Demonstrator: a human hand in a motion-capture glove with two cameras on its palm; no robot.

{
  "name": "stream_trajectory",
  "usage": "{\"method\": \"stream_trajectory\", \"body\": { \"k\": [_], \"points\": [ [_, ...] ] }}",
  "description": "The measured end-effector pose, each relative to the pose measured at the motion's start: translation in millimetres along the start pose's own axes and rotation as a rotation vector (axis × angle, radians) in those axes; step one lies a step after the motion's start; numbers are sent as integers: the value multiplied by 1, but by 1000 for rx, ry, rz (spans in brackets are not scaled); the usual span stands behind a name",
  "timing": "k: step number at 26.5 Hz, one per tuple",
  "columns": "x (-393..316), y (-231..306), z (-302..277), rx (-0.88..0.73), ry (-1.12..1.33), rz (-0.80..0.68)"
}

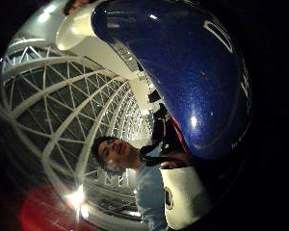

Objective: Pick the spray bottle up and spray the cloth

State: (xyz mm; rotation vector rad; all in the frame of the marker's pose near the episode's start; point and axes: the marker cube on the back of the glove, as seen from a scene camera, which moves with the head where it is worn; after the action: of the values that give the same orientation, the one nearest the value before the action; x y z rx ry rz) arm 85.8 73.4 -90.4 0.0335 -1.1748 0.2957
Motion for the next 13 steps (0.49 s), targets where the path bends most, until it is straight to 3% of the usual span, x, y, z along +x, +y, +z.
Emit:
{"method": "stream_trajectory", "body": {
  "k": [13],
  "points": [
    [-3, 10, 10, -25, 5, -22]
  ]
}}
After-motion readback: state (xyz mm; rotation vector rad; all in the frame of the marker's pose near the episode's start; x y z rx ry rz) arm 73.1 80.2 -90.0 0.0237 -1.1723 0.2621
